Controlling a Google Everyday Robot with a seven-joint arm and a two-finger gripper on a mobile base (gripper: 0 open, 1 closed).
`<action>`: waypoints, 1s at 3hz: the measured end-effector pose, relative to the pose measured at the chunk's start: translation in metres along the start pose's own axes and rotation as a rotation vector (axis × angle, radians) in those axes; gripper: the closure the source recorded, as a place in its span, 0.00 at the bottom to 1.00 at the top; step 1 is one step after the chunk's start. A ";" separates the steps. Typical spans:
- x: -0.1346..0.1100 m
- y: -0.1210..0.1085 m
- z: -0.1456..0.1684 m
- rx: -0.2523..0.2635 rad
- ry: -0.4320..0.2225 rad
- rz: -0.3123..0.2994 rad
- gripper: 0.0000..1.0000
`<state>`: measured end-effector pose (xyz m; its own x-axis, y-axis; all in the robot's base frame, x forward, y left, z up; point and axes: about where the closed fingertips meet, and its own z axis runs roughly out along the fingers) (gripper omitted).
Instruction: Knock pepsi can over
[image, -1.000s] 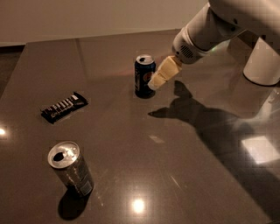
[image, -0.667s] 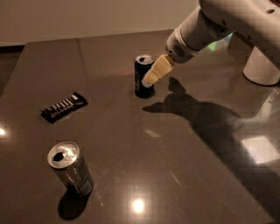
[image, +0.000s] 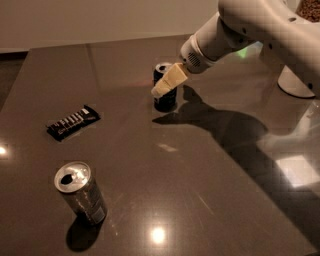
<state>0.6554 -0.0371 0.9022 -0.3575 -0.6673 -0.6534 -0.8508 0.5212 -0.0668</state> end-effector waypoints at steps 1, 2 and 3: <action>-0.004 0.005 0.008 -0.032 -0.028 -0.011 0.16; -0.006 0.007 0.013 -0.051 -0.044 -0.021 0.39; -0.010 0.010 0.007 -0.053 -0.049 -0.046 0.62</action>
Offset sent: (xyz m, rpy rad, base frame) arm 0.0014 0.0160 -0.0065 0.0690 -0.0066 0.0719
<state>0.6532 -0.0215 0.9029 -0.2996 -0.6626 -0.6864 -0.8854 0.4611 -0.0586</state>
